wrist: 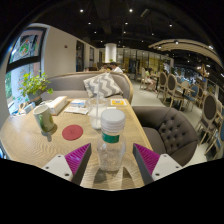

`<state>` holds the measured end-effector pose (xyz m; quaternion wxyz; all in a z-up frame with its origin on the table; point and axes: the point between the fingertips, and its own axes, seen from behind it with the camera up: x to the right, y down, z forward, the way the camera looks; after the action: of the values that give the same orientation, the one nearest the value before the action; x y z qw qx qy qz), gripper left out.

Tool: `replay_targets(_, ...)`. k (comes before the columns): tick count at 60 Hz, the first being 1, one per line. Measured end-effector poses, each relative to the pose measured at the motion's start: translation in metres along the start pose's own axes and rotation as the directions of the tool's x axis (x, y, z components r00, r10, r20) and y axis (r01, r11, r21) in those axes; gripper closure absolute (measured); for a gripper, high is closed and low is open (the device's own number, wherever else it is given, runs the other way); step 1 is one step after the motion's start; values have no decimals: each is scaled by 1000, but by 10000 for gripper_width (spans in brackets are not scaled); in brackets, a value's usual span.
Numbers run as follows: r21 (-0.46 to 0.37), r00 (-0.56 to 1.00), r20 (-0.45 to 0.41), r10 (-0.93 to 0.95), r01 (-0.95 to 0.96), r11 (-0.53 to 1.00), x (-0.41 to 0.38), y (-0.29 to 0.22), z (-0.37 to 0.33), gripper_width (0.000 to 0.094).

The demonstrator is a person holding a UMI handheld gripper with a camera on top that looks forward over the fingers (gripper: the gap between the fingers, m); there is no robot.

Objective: Pour water

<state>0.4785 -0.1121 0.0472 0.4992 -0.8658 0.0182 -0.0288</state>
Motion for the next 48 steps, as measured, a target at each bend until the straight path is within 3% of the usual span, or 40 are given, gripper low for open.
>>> replay_targets(4,9,1000,2,1,-2,1000,1,3,14,127)
replay_targets(12,36,1000,14,-9,8,999,-2,2,27,325)
replay_targets(15,54,1000,12,-7,6,999,-3,-1,27,443)
replay_targets(35,29,999,-38,22,-21,999,1,-5,25,524)
replay_targets(48,65,979,-146,-142,153,986,-7,-65,11,526)
